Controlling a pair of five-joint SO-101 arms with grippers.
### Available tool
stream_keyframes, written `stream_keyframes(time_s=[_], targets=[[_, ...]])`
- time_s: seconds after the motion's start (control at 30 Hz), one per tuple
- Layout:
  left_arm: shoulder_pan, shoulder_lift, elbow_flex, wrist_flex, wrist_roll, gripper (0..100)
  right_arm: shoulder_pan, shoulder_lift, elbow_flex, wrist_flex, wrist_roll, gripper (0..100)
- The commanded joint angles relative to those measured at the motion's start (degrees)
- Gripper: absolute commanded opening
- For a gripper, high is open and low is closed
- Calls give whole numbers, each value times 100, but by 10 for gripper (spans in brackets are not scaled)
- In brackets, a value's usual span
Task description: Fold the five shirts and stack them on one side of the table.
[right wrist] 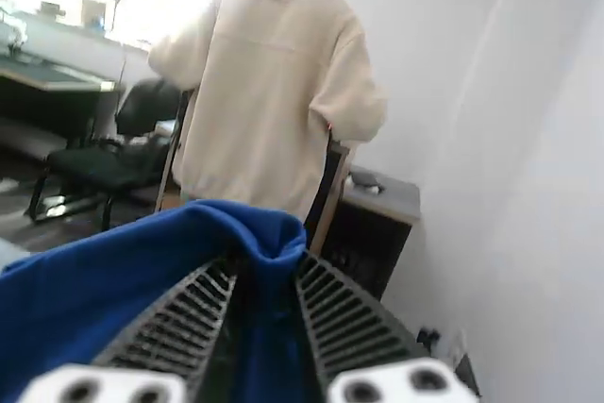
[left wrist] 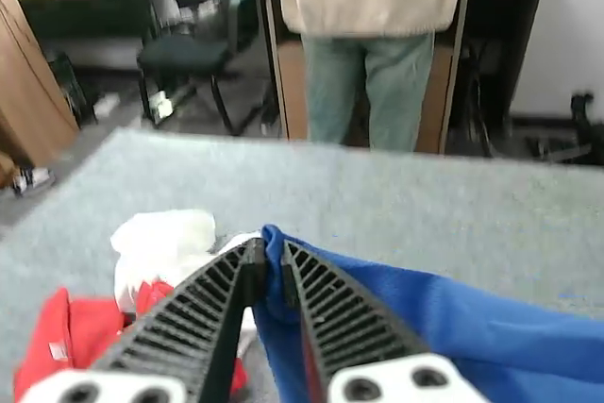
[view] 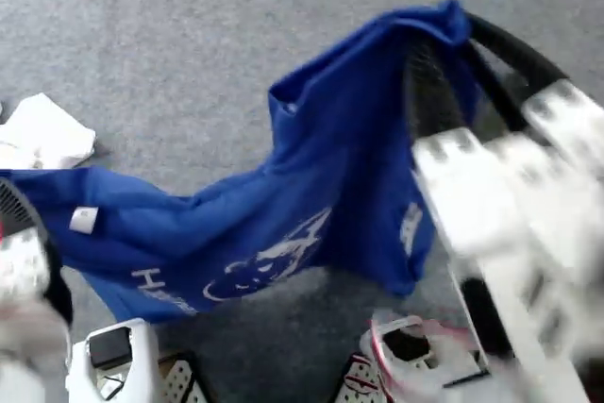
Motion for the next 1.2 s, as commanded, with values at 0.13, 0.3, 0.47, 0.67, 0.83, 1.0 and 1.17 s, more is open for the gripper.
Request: stream_keyframes(time_s=[0.13, 0.3, 0.47, 0.67, 0.83, 1.0, 1.17], targets=[[13, -9, 3495, -3156, -26, 29, 132, 1033, 2229, -1468, 53, 13], [13, 70, 5798, -6989, -18, 29, 633, 1886, 3855, -4598, 53, 13], [48, 1029, 6273, -9802, -18, 29, 756, 3055, 4312, -7314, 53, 13], [31, 3007, 4945, -9978, -18, 29, 730, 4541, 3134, -7947, 264, 13], [48, 4264, 4101, -9978, -18, 29, 730, 5490, 1886, -7648, 264, 13], [48, 5073, 3187, -9978, 9, 29, 738, 6070, 699, -6927, 246, 13], [48, 5600, 2475, -9969, 176, 29, 738, 6615, -101, -6804, 237, 13]])
